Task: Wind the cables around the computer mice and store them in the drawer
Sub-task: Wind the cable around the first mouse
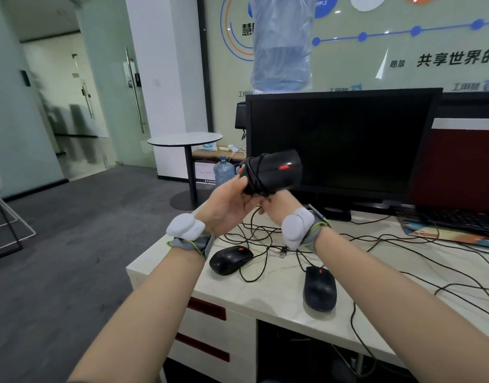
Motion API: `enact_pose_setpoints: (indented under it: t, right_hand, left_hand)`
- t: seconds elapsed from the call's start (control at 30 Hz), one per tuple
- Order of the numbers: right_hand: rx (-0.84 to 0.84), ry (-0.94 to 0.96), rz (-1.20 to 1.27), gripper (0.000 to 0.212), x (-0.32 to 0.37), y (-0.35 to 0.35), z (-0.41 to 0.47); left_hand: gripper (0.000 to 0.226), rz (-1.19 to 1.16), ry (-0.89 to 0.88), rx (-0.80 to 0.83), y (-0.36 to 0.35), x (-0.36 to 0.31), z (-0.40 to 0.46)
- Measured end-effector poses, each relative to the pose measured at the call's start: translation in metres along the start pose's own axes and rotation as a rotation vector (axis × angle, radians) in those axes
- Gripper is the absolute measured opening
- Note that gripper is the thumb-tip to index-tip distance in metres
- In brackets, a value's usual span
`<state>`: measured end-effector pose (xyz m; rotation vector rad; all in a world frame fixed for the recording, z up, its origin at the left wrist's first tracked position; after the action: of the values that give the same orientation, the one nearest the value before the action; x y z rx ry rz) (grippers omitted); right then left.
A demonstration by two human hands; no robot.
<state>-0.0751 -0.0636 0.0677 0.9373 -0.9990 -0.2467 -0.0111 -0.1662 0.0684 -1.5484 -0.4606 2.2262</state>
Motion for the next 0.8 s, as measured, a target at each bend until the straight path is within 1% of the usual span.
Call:
enact_pose_setpoints:
  t: [0.07, 0.13, 0.23, 0.3, 0.43, 0.5, 0.57, 0.63, 0.67, 0.73, 0.8]
  right_hand:
    - [0.063, 0.021, 0.095, 0.02, 0.008, -0.01, -0.002]
    - [0.096, 0.027, 0.099, 0.02, 0.014, -0.017, -0.003]
    - [0.123, -0.01, -0.056, 0.024, 0.017, -0.02, -0.009]
    - [0.135, -0.024, -0.083, 0.026, 0.018, -0.02, -0.011]
    - [0.174, 0.059, -0.09, 0.035, 0.028, -0.016, -0.012]
    - [0.165, 0.11, -0.111, 0.034, 0.032, -0.011, -0.014]
    - [0.119, 0.134, -0.04, 0.033, 0.029, -0.004, -0.017]
    - [0.069, 0.102, 0.055, 0.032, 0.025, 0.006, -0.02]
    - [0.052, 0.091, 0.048, 0.029, 0.024, 0.011, -0.02]
    - [-0.002, 0.131, -0.081, 0.026, 0.026, 0.021, -0.02]
    - [-0.064, 0.178, -0.185, 0.029, 0.029, 0.031, -0.021]
  left_hand:
    - [0.018, 0.056, -0.083, -0.107, 0.004, -0.004, 0.004]
    - [0.012, 0.111, -0.159, -0.227, 0.007, -0.009, 0.005]
    - [0.009, 0.124, -0.255, -0.415, 0.018, -0.017, 0.006]
    - [0.02, 0.178, -0.287, -0.485, 0.029, -0.022, 0.005]
    - [0.041, 0.326, -0.28, -0.598, 0.043, -0.02, 0.001]
    - [0.047, 0.378, -0.291, -0.661, 0.049, -0.02, 0.001]
    - [0.049, 0.438, -0.299, -0.726, 0.06, -0.023, 0.001]
    - [0.049, 0.485, -0.322, -0.763, 0.07, -0.026, 0.0]
    - [0.048, 0.522, -0.331, -0.766, 0.074, -0.027, -0.001]
    - [0.048, 0.622, -0.302, -0.736, 0.077, -0.026, -0.002]
    - [0.047, 0.792, -0.239, -0.671, 0.076, -0.024, -0.002]
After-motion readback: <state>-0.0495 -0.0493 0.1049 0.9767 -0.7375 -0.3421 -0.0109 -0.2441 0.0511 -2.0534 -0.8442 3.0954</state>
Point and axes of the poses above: each hand's wrist, its own z-axis towards the middle knuckle, its own y-axis out of the back of the hand, x = y × z, the point moved 3 cm from there along z, towards the middle knuckle, and after that the axes turned 2 degrees about -y, right-handed, at the moved point
